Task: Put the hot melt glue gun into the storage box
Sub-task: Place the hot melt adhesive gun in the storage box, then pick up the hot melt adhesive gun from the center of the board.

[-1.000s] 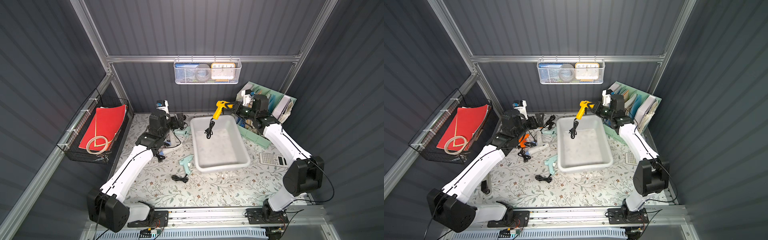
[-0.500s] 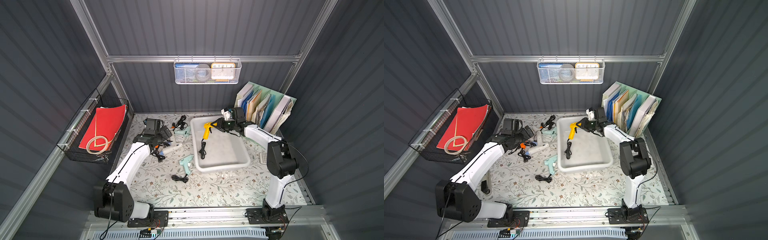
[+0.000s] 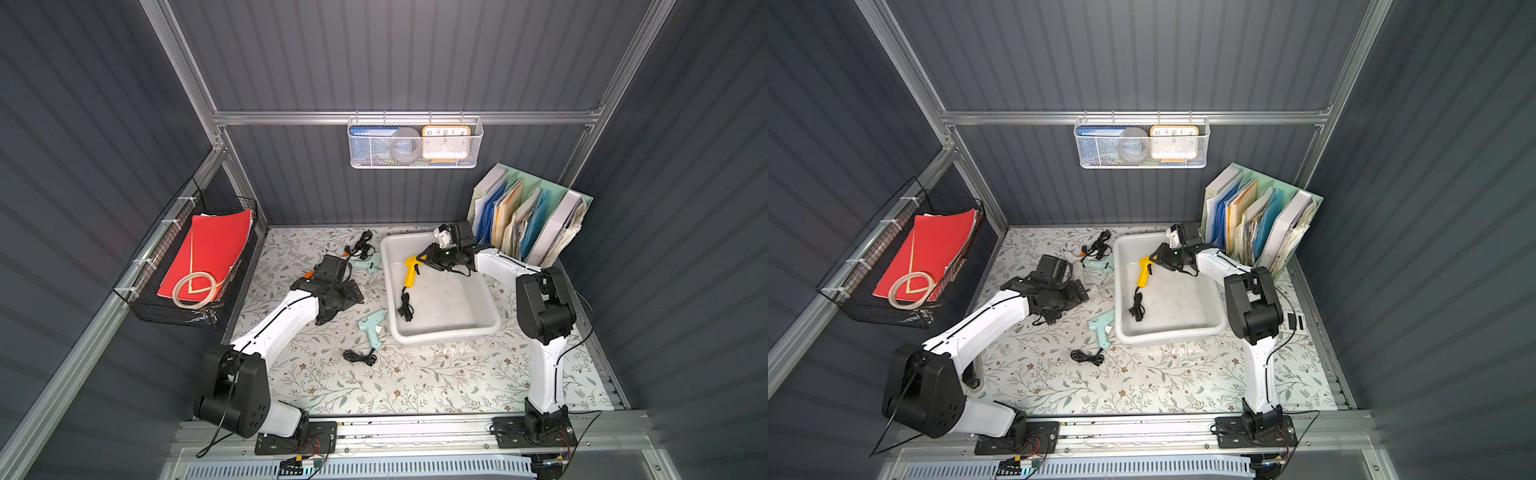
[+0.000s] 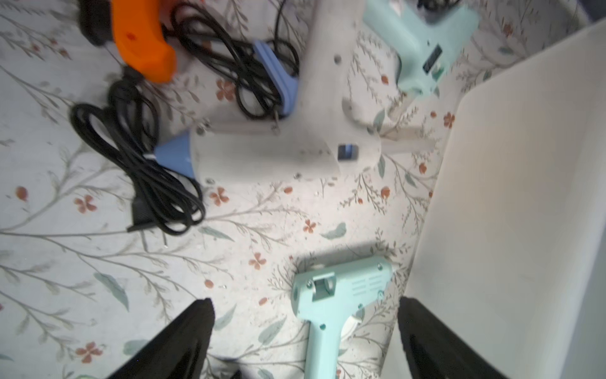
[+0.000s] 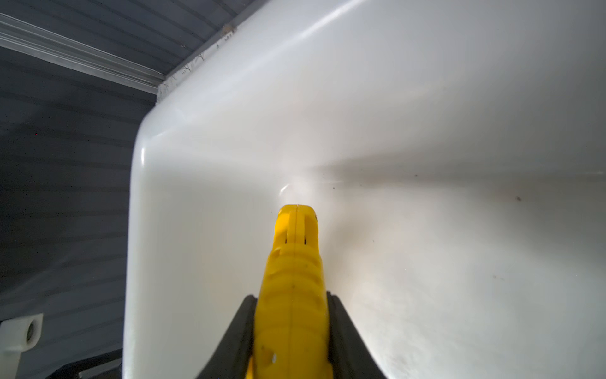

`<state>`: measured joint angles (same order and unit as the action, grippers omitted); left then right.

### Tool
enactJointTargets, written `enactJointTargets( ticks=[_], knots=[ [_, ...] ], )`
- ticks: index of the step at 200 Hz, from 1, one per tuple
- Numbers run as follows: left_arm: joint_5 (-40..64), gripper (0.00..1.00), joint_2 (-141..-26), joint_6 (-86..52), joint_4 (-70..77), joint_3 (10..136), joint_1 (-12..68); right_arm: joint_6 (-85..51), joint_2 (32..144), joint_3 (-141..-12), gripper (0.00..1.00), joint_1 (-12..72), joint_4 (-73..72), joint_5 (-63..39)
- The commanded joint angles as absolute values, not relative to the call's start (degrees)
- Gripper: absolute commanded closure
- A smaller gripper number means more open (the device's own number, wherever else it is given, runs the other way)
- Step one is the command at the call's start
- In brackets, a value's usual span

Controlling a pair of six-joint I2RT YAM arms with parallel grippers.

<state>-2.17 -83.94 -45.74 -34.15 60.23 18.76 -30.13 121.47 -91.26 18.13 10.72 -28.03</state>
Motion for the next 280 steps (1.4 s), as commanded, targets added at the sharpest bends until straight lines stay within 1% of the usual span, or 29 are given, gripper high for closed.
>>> enactJointTargets(
  ticks=[1, 10, 29, 44, 78, 113, 121, 125, 127, 158, 174, 182, 218, 242, 251, 280],
  knots=[
    [-3.3, 0.1, -85.4, -49.2, -37.6, 59.2, 21.5, -26.4, 121.9, -94.0, 0.64, 18.6, 16.7, -20.3],
    [-3.0, 0.11, -85.3, -49.8, -37.4, 58.4, 22.4, -26.1, 121.8, -94.3, 0.56, 18.7, 18.1, -17.9],
    [-2.4, 0.15, -85.0, -51.0, -36.9, 57.1, 24.0, -25.6, 121.4, -94.5, 0.44, 18.8, 20.2, -14.8],
    [-1.6, 0.18, -85.3, -51.5, -36.4, 56.5, 25.3, -25.0, 120.6, -94.5, 0.36, 19.0, 21.5, -11.0],
    [0.1, 0.21, -87.5, -52.5, -36.1, 56.4, 30.4, -23.2, 117.7, -94.5, 0.27, 19.6, 25.5, -6.2],
    [0.0, 0.25, -87.6, -54.5, -37.4, 54.8, 35.0, -21.2, 111.2, -90.9, 0.19, 21.0, 25.8, 1.1],
    [0.1, 0.26, -87.5, -54.7, -37.2, 54.2, 35.4, -20.9, 109.6, -90.0, 0.1, 21.4, 25.8, 2.6],
    [0.1, 0.27, -87.5, -54.8, -37.1, 54.0, 35.5, -20.8, 108.8, -89.5, 0.03, 21.6, 25.8, 3.3],
    [0.1, 0.27, -87.5, -54.9, -37.0, 53.9, 35.6, -20.8, 108.3, -89.3, 0.01, 21.6, 25.8, 3.6],
    [0.0, 0.34, -89.5, -55.4, -35.0, 52.7, 36.4, -19.8, 103.0, -86.4, 0.01, 23.0, 24.0, 6.7],
    [-0.8, 0.43, -90.7, -55.4, -34.6, 52.8, 36.5, -19.0, 100.7, -84.9, 0.01, 23.9, 21.9, 7.9],
    [-1.2, 0.45, -91.3, -55.3, -34.2, 52.9, 36.5, -18.6, 99.5, -84.5, 0.01, 24.2, 21.5, 8.2],
    [-3.3, 0.48, -93.4, -54.9, -32.9, 53.5, 36.5, -17.7, 96.3, -83.0, 0.01, 25.7, 20.1, 9.0],
    [-3.6, 0.53, -93.9, -55.8, -33.4, 52.8, 36.5, -17.4, 95.3, -82.3, 0.01, 26.5, 19.9, 9.1],
    [-2.6, 0.55, -93.7, -58.1, -33.5, 51.9, 36.5, -17.3, 95.1, -82.1, 0.01, 26.7, 20.1, 9.3],
    [-5.3, 0.58, -93.2, -59.1, -33.8, 50.1, 36.3, -17.3, 94.6, -81.2, 0.01, 27.1, 19.8, 9.6]
  ],
)
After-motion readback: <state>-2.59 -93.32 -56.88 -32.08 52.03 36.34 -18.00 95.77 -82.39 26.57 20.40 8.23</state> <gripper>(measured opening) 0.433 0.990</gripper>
